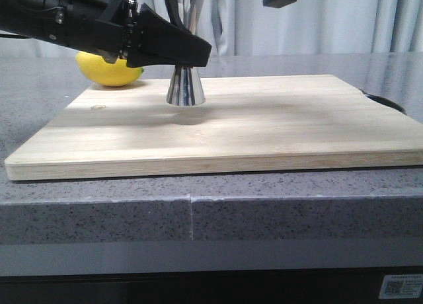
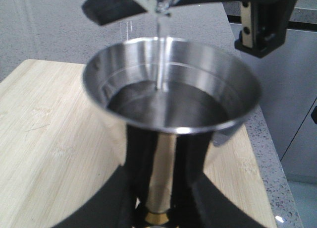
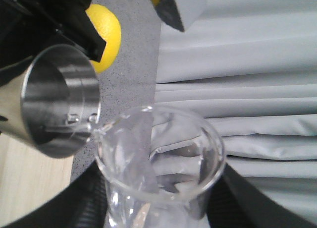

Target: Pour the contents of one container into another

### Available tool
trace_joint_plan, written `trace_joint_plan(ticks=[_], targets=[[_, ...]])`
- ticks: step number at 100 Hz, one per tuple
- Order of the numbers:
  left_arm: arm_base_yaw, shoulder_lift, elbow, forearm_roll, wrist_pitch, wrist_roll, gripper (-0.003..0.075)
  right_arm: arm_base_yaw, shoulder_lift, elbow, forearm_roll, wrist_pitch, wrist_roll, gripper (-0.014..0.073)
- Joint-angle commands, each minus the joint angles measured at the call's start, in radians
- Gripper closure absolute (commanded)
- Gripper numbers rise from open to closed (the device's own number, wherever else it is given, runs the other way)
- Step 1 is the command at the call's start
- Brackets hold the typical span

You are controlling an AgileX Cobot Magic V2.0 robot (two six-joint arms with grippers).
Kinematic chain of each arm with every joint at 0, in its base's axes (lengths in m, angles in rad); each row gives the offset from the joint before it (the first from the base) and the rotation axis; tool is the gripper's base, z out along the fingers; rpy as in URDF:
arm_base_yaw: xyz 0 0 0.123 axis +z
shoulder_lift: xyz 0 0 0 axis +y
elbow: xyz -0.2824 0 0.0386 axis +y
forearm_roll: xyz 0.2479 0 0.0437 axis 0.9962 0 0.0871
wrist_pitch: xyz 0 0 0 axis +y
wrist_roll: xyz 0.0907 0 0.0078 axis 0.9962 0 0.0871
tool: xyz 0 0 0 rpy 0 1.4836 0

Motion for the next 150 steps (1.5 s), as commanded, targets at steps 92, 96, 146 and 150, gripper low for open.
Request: trace_joint_plan(ticks=[92,96,146,150], targets=[[-0.01,-0.055,-0.028,-0.074,0.108,-0.006,0.0739,-0.001,-0.041,-0.037,-0.066,-0.001,0.0,0.0347],[-0.01,-0.055,-0.028,-0.074,0.108,-0.006,0.0739,-0.001,-0.041,-0.037,-0.071,-0.001,0.0,0.0347],[-0.01,-0.055,-0.028,-0.074,0.108,-0.006,0.0739,-0.001,-0.041,-0.037,-0.09,-0.001,0.0,0.0347],[-0.01,-0.055,-0.028,-0.074,0.108,-0.006,0.0739,-0.001,-0.041,-0.037,-0.093,-0.001,0.0,0.0347]])
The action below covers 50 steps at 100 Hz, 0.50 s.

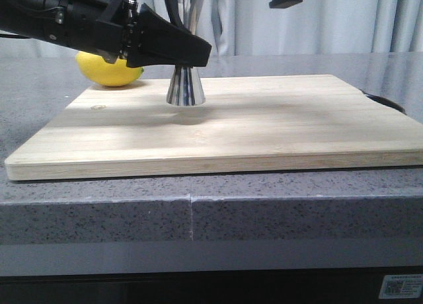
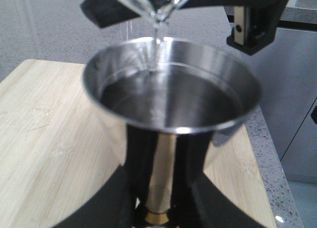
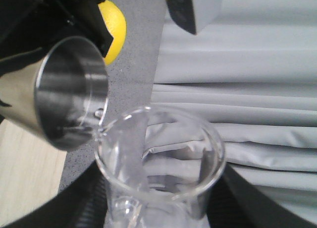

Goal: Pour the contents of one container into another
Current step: 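Tilt the beaker back upright and lift it away with the right gripper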

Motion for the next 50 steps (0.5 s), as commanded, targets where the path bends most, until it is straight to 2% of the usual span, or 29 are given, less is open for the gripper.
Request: trace_joint_plan(ticks=[1,50], targets=[[-0.01,-0.055,-0.028,-0.074,0.108,-0.006,0.0739,-0.001,-0.041,-0.037,-0.008,-0.001,0.0,0.0347],[-0.01,-0.055,-0.028,-0.074,0.108,-0.006,0.0739,-0.001,-0.041,-0.037,-0.033,-0.001,0.0,0.0347]])
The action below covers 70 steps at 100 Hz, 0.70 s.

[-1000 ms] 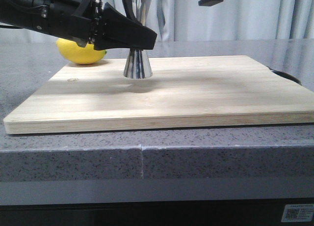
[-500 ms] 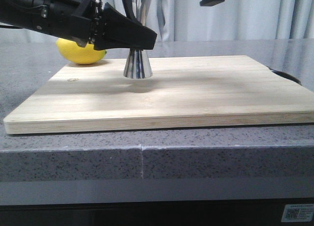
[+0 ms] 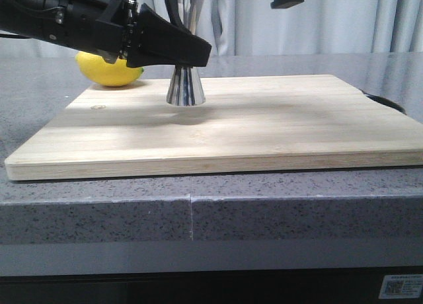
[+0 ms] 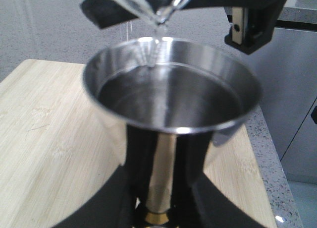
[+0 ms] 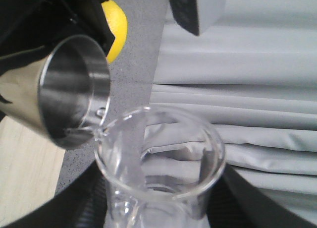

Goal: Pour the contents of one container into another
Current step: 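Tilt the beaker back upright and lift it away with the right gripper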

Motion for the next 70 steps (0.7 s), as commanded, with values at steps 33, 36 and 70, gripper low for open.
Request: trace_joint_plan(ticks=[33,36,70], targets=[[-0.01,-0.055,-0.028,-0.074,0.108,-0.006,0.0739,-0.001,-0.041,-0.037,-0.01,-0.001,0.0,0.0347],[-0.01,-0.055,-0.028,-0.074,0.108,-0.006,0.0739,-0.001,-0.041,-0.037,-0.01,-0.001,0.0,0.0347],[-0.01,-0.055,-0.028,-0.074,0.108,-0.006,0.0739,-0.001,-0.041,-0.037,0.102,-0.001,0.0,0.0347]])
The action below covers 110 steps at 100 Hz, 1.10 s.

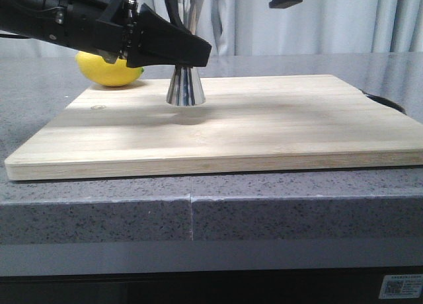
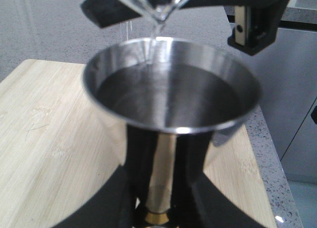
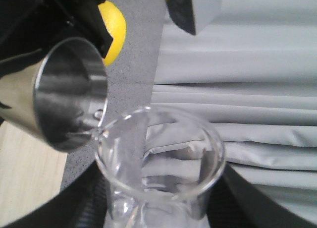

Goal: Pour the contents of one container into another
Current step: 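Tilt the beaker back upright and lift it away with the right gripper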

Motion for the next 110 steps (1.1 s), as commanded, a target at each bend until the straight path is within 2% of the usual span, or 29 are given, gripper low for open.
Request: trace_joint_plan(ticks=[1,67,110], targets=[[-0.01,-0.055,-0.028,-0.074,0.108,-0.006,0.0739,-0.001,-0.041,-0.037,0.057,-0.001,0.0,0.0347],[-0.01,-0.055,-0.028,-0.074,0.108,-0.006,0.0739,-0.001,-0.041,-0.037,0.688,-0.038,0.0,0.0347],[-0.01,-0.055,-0.028,-0.074,0.109,-0.018,0.0739,-0.017,-0.041,-0.041,1.022,-0.049,0.0,0.0347]])
